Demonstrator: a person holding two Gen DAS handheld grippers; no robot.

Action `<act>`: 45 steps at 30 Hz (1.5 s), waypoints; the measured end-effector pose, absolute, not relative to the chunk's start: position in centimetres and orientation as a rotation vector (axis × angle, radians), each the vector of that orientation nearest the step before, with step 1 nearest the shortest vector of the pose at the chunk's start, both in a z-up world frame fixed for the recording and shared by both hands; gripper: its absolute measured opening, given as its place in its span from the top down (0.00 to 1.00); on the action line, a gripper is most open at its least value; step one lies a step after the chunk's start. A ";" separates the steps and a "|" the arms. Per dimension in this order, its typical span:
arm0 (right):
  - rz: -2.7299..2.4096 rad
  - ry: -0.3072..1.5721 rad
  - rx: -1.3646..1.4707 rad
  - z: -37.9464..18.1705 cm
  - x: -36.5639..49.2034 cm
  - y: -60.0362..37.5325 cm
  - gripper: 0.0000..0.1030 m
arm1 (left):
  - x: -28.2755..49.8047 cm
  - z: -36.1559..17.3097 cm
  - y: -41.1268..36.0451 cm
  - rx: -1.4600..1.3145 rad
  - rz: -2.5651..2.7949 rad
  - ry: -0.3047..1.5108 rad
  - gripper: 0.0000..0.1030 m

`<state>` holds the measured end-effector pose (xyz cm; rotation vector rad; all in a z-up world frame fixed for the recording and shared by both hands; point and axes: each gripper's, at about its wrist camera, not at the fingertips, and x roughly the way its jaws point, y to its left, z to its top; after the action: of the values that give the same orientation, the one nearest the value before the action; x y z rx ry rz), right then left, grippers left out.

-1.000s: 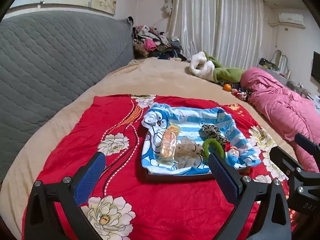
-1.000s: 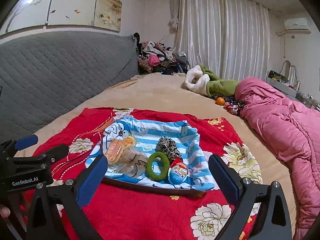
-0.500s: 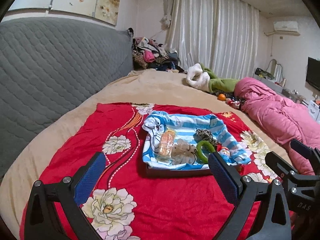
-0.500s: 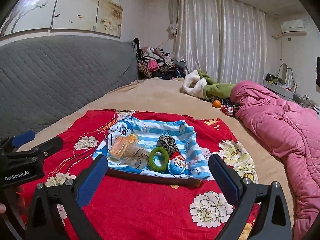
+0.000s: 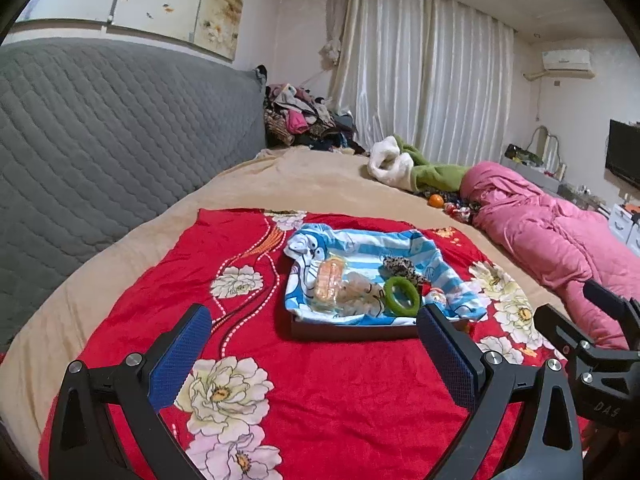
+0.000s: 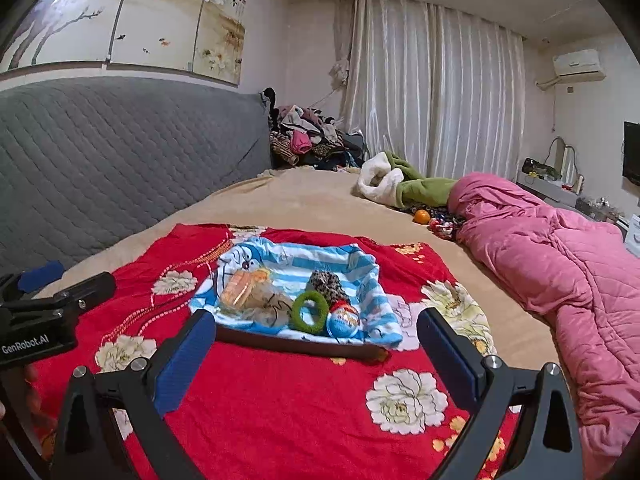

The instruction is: Organize objects

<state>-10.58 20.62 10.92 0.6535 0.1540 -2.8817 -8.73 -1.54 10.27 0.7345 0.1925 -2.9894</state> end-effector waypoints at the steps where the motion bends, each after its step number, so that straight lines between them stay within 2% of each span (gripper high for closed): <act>1: -2.882 0.151 0.653 10.8 -10.3 20.7 0.01 | -8.4 10.2 -1.4 0.737 -2.998 0.201 0.01; 12: -2.902 0.164 0.592 10.4 -7.0 21.5 0.01 | -5.3 9.8 -0.5 0.683 -3.014 0.166 0.01; 19: -2.898 0.182 0.602 9.1 -6.0 21.2 0.01 | -4.1 8.6 0.7 0.666 -3.013 0.055 0.01; 45: -2.917 0.177 0.724 3.6 -6.1 23.0 0.01 | -5.3 2.5 0.7 0.807 -2.995 0.116 0.01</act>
<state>-6.08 22.95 3.57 0.7242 0.1768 -2.9170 -5.26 0.73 2.52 0.8066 0.1163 -2.9951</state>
